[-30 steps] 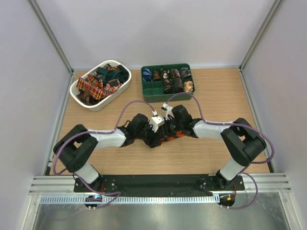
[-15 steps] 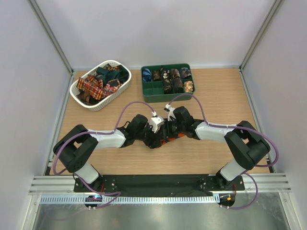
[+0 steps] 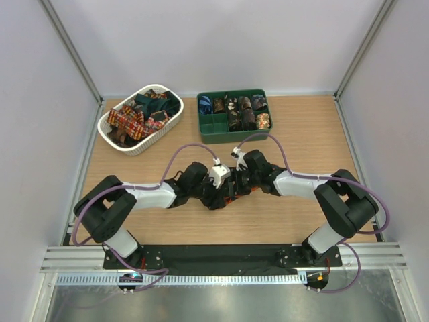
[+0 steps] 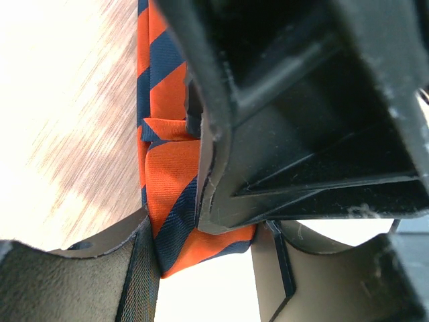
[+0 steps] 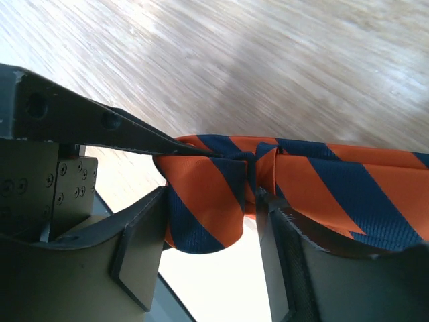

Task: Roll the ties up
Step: Roll the tie

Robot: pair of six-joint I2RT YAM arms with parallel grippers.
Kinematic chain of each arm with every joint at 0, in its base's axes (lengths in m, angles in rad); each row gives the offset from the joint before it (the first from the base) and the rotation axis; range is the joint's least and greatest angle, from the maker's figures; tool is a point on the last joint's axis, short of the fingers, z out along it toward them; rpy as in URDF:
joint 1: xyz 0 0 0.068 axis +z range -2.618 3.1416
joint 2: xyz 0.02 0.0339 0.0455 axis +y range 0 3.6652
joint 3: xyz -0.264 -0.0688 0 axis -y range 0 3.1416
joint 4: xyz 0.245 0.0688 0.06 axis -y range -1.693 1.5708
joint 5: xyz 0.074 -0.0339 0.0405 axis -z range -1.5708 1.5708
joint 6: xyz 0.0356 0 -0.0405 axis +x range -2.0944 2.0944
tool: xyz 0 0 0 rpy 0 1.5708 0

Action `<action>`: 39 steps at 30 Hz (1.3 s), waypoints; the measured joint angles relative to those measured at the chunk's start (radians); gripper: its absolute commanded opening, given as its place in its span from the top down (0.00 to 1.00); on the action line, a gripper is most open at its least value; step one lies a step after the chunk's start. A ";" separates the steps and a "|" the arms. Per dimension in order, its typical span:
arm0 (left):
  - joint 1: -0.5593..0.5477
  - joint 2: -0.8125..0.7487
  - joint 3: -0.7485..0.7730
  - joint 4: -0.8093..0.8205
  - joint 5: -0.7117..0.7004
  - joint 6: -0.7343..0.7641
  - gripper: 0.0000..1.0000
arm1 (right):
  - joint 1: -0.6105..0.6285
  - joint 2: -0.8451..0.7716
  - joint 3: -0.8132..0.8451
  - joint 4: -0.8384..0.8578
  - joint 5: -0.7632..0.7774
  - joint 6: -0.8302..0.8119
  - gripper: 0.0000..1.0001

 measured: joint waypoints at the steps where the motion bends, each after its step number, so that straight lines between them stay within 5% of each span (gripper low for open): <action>1: -0.003 0.000 0.000 -0.001 -0.003 0.000 0.51 | 0.000 0.003 0.005 -0.007 -0.006 0.000 0.40; 14: -0.037 -0.011 0.000 -0.027 -0.062 0.026 0.50 | 0.008 0.024 0.042 -0.100 -0.016 0.007 0.40; 17: -0.039 -0.011 0.000 -0.033 -0.066 0.030 0.50 | 0.011 0.035 0.047 -0.097 -0.019 0.013 0.45; 19: -0.040 -0.011 0.000 -0.032 -0.070 0.029 0.49 | 0.013 0.044 0.052 -0.095 -0.029 0.016 0.58; 22: -0.041 -0.011 0.000 -0.033 -0.080 0.029 0.39 | 0.022 0.063 0.066 -0.087 -0.048 0.027 0.71; 27: -0.043 -0.017 0.002 -0.032 -0.086 0.021 0.25 | 0.031 0.062 0.065 -0.075 -0.054 0.031 0.78; 39: -0.041 -0.024 -0.002 -0.032 -0.099 0.016 0.17 | 0.039 0.021 0.027 -0.031 -0.045 -0.021 0.81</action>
